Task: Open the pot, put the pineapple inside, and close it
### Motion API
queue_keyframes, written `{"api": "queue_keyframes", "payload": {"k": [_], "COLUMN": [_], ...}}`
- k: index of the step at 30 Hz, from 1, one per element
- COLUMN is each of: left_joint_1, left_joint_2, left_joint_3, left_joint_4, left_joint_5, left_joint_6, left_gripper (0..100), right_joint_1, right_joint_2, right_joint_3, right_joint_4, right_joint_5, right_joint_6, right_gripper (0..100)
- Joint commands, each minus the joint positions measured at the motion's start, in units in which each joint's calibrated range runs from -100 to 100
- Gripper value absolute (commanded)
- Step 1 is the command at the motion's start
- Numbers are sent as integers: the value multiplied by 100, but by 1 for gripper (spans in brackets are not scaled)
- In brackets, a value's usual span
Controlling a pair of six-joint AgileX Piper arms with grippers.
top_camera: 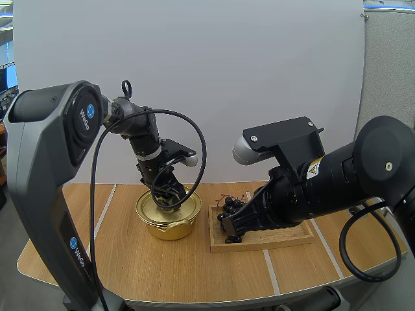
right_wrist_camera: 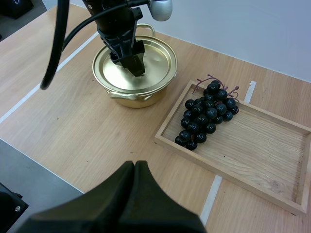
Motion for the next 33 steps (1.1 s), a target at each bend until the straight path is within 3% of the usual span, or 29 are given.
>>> {"api": "queue_keyframes", "payload": {"k": [1,13,33], "left_joint_1": [-11,-11,-11], "left_joint_2": [77,-592,-3775], "left_joint_3": [-58,-1142,-840], "left_joint_4": [-12,-12,-244], "left_joint_5": [282,1895,1911], "left_joint_6": [10,-190,-557], "left_gripper": [100,100,100], "right_joint_1": [-28,-28,-28], "right_joint_2": [-70,-70,-70], "right_joint_3": [13,13,13], "right_joint_4": [13,13,13], "right_joint_5": [0,0,0], "right_joint_6": [-39,-39,-39], "right_gripper": [0,0,0]}}
